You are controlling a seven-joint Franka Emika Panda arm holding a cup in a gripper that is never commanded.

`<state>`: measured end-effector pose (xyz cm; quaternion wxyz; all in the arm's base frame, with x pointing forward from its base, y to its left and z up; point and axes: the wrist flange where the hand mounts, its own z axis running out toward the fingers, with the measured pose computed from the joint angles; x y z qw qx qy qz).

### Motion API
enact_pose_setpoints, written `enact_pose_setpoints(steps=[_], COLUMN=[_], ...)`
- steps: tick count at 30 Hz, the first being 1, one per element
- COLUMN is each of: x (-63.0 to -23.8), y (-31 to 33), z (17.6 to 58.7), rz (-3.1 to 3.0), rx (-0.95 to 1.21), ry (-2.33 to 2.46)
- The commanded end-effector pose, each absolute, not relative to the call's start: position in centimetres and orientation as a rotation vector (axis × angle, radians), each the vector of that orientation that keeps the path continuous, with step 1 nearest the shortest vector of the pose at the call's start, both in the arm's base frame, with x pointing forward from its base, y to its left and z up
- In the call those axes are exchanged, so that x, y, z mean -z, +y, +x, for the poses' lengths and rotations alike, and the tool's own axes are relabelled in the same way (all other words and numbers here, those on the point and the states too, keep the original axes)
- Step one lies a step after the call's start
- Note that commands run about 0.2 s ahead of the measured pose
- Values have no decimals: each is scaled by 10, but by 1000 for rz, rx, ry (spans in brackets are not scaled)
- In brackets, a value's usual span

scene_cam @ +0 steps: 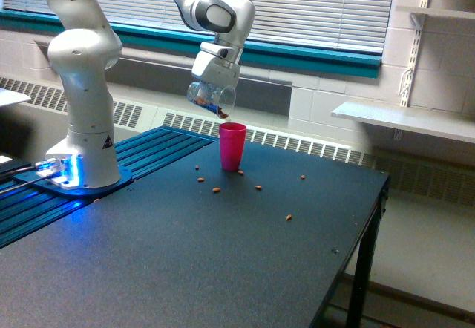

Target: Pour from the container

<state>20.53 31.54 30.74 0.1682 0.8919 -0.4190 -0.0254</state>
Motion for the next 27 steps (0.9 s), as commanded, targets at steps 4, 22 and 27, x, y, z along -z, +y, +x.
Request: enact_pose_setpoints(steps=[4,22,27], x=[-310,-309,-307], y=[315,316,318], z=[209,211,211], rz=[2536,2538,2541], rx=[91,144,161], ry=[-1155,-1133,-1132])
